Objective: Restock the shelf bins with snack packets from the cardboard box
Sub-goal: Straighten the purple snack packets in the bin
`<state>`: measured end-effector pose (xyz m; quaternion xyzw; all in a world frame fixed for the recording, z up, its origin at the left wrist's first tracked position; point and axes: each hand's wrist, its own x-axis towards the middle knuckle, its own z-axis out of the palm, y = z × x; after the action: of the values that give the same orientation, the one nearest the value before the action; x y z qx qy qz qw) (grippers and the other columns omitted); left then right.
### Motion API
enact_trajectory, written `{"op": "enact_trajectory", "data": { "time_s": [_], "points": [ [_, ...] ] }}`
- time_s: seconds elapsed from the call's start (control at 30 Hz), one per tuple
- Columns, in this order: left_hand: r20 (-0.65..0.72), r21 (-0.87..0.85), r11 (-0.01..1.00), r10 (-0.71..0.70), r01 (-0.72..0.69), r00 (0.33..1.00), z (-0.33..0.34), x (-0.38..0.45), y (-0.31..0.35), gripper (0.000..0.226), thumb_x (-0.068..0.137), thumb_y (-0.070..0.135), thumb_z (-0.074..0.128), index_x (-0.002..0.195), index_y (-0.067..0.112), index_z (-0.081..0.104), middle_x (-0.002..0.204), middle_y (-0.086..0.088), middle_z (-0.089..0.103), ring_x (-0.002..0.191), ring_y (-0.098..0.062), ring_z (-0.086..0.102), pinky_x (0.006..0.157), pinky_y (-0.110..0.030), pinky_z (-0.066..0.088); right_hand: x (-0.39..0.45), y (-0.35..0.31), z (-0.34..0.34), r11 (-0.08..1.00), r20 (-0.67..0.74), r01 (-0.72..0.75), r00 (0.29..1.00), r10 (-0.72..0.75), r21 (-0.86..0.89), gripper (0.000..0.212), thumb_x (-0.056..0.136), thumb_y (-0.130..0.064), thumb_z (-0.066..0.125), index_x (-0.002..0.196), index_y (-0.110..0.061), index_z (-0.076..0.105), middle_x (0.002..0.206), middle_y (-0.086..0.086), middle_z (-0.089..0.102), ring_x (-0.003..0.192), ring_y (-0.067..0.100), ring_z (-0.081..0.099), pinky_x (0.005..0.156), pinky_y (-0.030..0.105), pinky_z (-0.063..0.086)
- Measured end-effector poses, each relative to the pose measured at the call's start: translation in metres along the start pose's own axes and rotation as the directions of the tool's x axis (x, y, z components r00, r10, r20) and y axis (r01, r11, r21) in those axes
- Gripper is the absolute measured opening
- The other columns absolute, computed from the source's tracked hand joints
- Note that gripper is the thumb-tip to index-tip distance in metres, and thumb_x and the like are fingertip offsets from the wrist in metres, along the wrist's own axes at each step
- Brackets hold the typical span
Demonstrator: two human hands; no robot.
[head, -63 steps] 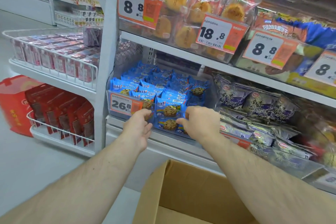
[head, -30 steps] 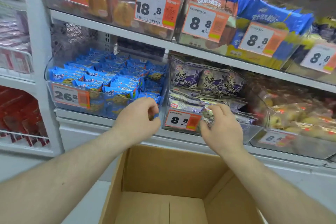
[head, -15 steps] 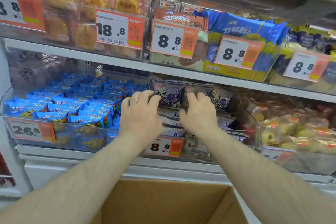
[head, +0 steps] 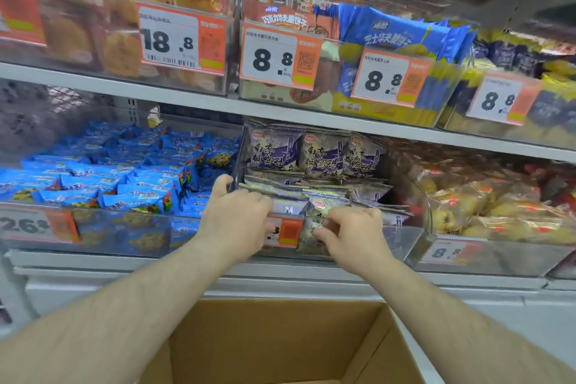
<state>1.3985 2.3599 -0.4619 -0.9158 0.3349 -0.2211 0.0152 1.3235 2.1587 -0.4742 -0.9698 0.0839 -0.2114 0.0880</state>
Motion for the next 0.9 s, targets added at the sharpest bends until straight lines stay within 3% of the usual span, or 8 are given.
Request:
{"op": "enact_trajectory", "data": {
  "time_s": [0.17,0.33,0.53,0.63,0.7,0.77,0.83,0.9],
  "points": [
    [-0.035,-0.064,0.998,-0.021,0.019,0.999,-0.023,-0.012,-0.002,0.023,0.093,0.047,0.043,0.094,0.029,0.058,0.097,0.011,0.064,0.103,-0.013,0.057,0.105,-0.046,0.001,-0.012,-0.015,-0.022,0.999,0.002,-0.031,1.000,0.031,-0.026,0.039,0.086,-0.047,0.061,0.061,-0.025,0.040,0.067,-0.011,0.053,0.073,0.012,0.048,0.081,0.032,0.020],
    [-0.138,-0.072,0.995,0.056,-0.066,0.989,-0.017,-0.047,0.007,0.021,0.066,0.046,0.058,0.061,0.026,0.059,0.058,0.013,0.059,0.063,-0.014,0.064,0.095,-0.046,0.021,-0.052,-0.021,-0.028,0.998,0.042,-0.068,0.997,0.068,0.005,0.038,0.085,-0.050,0.061,0.063,-0.024,0.045,0.065,-0.011,0.054,0.068,0.003,0.047,0.085,0.030,0.022],
    [-0.140,-0.029,0.990,0.130,-0.135,0.982,-0.019,-0.057,0.006,0.029,0.066,0.054,0.057,0.056,0.027,0.056,0.053,0.013,0.053,0.062,-0.013,0.059,0.098,-0.049,0.025,-0.066,-0.025,-0.033,0.998,0.066,-0.061,0.996,0.061,-0.008,0.039,0.084,-0.052,0.061,0.065,-0.022,0.047,0.066,-0.010,0.054,0.070,0.004,0.049,0.092,0.033,0.028],
    [-0.242,-0.120,0.982,0.115,-0.147,0.963,-0.028,-0.056,0.006,0.034,0.071,0.053,0.053,0.054,0.025,0.057,0.052,0.011,0.051,0.064,-0.014,0.055,0.102,-0.052,0.029,-0.065,-0.026,-0.037,0.998,0.015,-0.042,0.999,0.041,0.036,0.040,0.077,-0.060,0.056,0.063,-0.023,0.051,0.064,-0.009,0.054,0.069,0.006,0.049,0.082,0.034,0.031],
    [-0.340,-0.155,0.976,0.093,-0.153,0.936,-0.033,-0.045,0.003,0.029,0.074,0.048,0.050,0.060,0.026,0.063,0.060,0.012,0.056,0.070,-0.015,0.056,0.103,-0.050,0.029,-0.053,-0.025,-0.047,0.991,-0.183,0.034,0.983,-0.010,0.132,0.033,0.074,-0.056,0.052,0.065,-0.025,0.057,0.066,-0.012,0.055,0.070,0.011,0.052,0.076,0.033,0.036],
    [-0.376,-0.114,0.982,0.097,-0.150,0.921,-0.039,-0.019,0.000,0.030,0.076,0.041,0.044,0.074,0.025,0.070,0.076,0.010,0.064,0.081,-0.019,0.060,0.103,-0.047,0.026,-0.026,-0.020,-0.056,0.985,-0.333,0.134,0.939,-0.093,0.104,0.026,0.076,-0.042,0.056,0.081,-0.019,0.068,0.082,-0.005,0.065,0.083,0.019,0.060,0.078,0.034,0.043],
    [-0.242,-0.033,0.991,0.116,-0.127,0.963,-0.042,0.014,-0.001,0.046,0.079,0.039,0.037,0.106,0.022,0.069,0.110,-0.001,0.066,0.106,-0.026,0.057,0.105,-0.047,0.024,0.009,-0.017,-0.057,0.986,-0.225,0.167,0.959,-0.169,-0.029,0.044,0.078,-0.028,0.057,0.118,-0.010,0.065,0.121,0.011,0.063,0.116,0.030,0.056,0.099,0.039,0.042],
    [-0.023,0.043,0.996,0.076,-0.075,0.997,-0.038,0.046,-0.003,0.062,0.088,0.046,0.034,0.145,0.020,0.038,0.151,-0.008,0.037,0.138,-0.032,0.029,0.114,-0.049,0.017,0.043,-0.020,-0.052,0.979,0.021,0.141,0.990,-0.139,-0.150,0.072,0.084,-0.027,0.056,0.149,-0.009,0.031,0.157,0.016,0.026,0.145,0.031,0.023,0.119,0.042,0.019]
  ]
}}
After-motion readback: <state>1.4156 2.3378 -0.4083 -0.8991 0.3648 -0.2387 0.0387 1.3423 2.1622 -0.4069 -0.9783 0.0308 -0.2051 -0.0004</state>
